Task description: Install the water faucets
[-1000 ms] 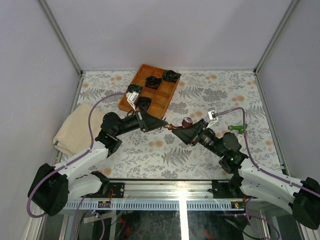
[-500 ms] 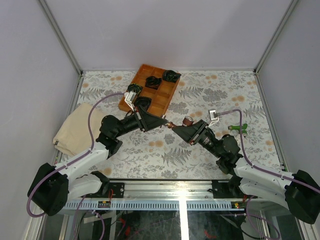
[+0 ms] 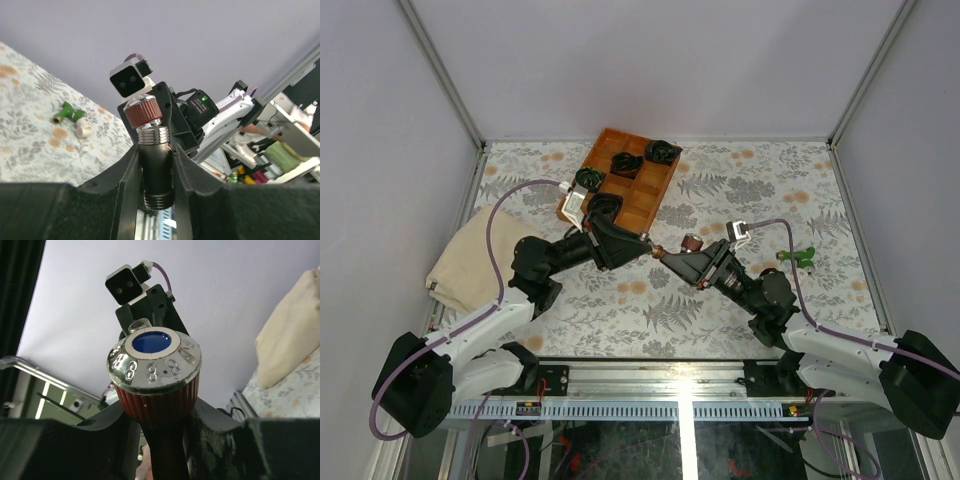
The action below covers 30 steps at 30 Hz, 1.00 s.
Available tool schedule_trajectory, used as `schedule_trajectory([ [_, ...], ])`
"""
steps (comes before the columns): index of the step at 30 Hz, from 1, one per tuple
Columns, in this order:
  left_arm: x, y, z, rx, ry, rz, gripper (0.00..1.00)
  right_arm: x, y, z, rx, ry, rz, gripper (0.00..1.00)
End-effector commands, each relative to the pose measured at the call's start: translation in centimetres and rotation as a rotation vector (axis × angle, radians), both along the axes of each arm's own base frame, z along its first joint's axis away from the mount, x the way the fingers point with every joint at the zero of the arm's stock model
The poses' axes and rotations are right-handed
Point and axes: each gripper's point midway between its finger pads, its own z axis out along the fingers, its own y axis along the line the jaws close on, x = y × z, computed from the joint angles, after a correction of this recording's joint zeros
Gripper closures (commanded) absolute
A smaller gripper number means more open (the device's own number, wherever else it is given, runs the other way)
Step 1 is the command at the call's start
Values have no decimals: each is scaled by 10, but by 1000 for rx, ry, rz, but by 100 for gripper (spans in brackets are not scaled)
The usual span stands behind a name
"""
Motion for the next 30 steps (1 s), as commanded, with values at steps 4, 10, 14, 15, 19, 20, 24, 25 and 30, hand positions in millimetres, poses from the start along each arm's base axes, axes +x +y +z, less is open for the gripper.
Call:
schedule_trajectory([
  [4, -54, -4, 14, -9, -495, -153, 100, -17, 3, 36, 187, 47, 154, 100],
  [10, -68, -1, 3, 28, -700, -198, 100, -27, 2, 43, 236, 90, 232, 100],
  [14, -73, -2, 1, 75, -788, -246, 100, -36, 1, 49, 254, 105, 294, 100],
  [15, -70, -3, 3, 87, -822, -235, 100, -38, 2, 50, 257, 124, 313, 100],
  [19, -62, -8, 0, 164, -870, -201, 96, -43, -4, 61, 333, 156, 369, 100],
  [20, -58, -9, 0, 182, -869, -182, 95, -44, -7, 65, 358, 158, 377, 100],
  [24, -56, -14, -1, 219, -896, -165, 94, -44, -4, 66, 383, 210, 422, 100],
  [25, -57, -15, -2, 226, -911, -173, 94, -44, -4, 66, 387, 219, 436, 100],
  [30, -58, -15, -4, 275, -1000, -194, 96, -46, -6, 68, 413, 250, 465, 100],
])
